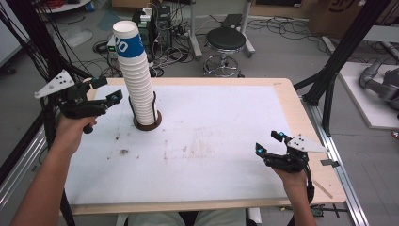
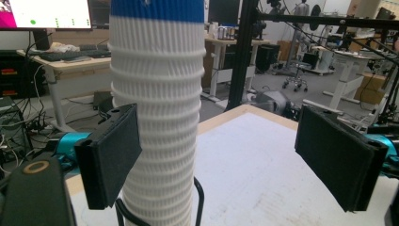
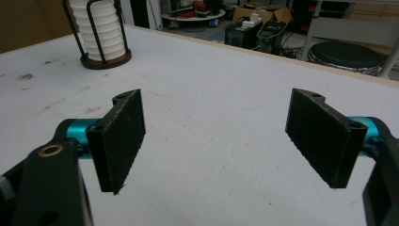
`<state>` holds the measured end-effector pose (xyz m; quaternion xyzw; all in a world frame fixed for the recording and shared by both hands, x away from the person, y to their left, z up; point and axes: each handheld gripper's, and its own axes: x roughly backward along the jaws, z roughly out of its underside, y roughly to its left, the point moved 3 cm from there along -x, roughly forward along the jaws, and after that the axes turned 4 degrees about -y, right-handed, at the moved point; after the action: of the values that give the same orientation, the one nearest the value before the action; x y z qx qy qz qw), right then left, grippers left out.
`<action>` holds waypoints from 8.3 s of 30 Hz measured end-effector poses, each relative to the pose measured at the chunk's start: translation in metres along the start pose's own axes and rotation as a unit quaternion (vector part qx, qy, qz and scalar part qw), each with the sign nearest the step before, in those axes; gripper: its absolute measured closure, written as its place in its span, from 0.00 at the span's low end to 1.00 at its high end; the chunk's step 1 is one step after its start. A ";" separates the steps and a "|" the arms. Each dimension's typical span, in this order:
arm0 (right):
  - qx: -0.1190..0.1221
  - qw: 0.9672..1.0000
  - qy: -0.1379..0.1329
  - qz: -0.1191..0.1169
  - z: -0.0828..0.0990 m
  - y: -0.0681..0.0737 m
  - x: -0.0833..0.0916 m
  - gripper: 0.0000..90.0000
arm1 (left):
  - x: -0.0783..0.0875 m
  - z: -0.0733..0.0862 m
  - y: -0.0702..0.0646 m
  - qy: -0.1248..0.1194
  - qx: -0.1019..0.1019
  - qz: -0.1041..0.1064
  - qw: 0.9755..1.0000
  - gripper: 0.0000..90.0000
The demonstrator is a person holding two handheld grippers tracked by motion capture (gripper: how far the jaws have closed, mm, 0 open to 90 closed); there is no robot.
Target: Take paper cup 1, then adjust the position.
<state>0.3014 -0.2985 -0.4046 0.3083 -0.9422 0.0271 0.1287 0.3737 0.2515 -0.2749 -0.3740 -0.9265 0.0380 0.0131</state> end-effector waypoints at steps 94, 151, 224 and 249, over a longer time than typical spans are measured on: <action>-0.005 1.000 -0.004 -0.009 0.000 0.001 0.001 0.23 | -0.012 -0.163 0.001 -0.048 -0.018 0.049 0.997 0.32; 0.003 0.998 0.016 -0.060 -0.001 0.018 -0.013 0.23 | -0.043 0.064 -0.098 0.037 -0.007 0.185 0.982 0.32; 0.029 0.937 0.019 -0.346 -0.022 0.117 -0.085 0.21 | -0.099 0.099 -0.172 0.049 0.016 0.349 0.936 0.32; 0.110 0.930 0.075 -0.342 -0.036 0.115 -0.077 0.38 | -0.092 0.100 -0.168 0.115 0.020 0.324 0.939 0.18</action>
<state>0.3022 -0.1565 -0.3866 0.6210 -0.7584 0.1077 0.1660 0.3184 0.0618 -0.3606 -0.6552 -0.7467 0.0154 0.1139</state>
